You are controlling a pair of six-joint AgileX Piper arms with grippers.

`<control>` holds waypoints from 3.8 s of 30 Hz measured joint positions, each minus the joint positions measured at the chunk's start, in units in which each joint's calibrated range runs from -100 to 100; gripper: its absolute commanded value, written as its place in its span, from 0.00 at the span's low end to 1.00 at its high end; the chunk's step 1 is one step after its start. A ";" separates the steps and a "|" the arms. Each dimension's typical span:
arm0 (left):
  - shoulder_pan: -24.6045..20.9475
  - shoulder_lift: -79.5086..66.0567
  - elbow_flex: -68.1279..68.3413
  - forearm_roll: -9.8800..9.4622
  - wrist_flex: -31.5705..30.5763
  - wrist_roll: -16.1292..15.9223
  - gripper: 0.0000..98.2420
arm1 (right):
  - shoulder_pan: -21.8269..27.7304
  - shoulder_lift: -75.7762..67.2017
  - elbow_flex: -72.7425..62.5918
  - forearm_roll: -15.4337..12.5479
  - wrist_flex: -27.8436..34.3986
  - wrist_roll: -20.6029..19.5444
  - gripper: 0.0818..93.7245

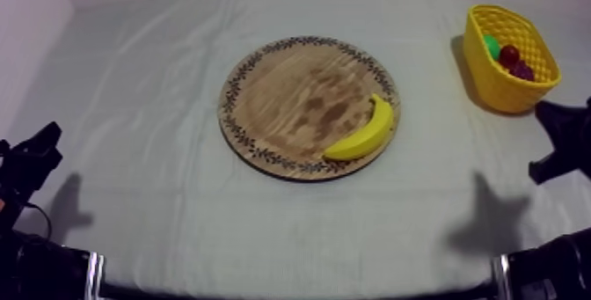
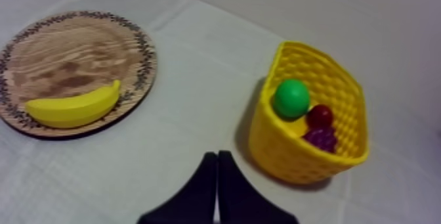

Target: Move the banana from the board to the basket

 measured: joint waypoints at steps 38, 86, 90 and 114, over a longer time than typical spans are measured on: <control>0.00 0.00 0.00 0.00 0.00 0.00 0.00 | -20.19 60.32 -49.02 0.24 29.41 17.37 0.20; 0.00 0.00 0.00 0.00 0.00 0.00 0.00 | -27.31 99.73 -49.58 12.85 13.44 12.51 0.72; 0.00 0.00 0.00 0.00 0.00 0.00 0.00 | -27.31 100.88 -50.19 12.90 12.20 12.49 0.68; 0.00 0.00 0.00 0.00 0.00 0.00 0.00 | -26.29 94.66 -55.05 13.02 19.58 13.97 0.18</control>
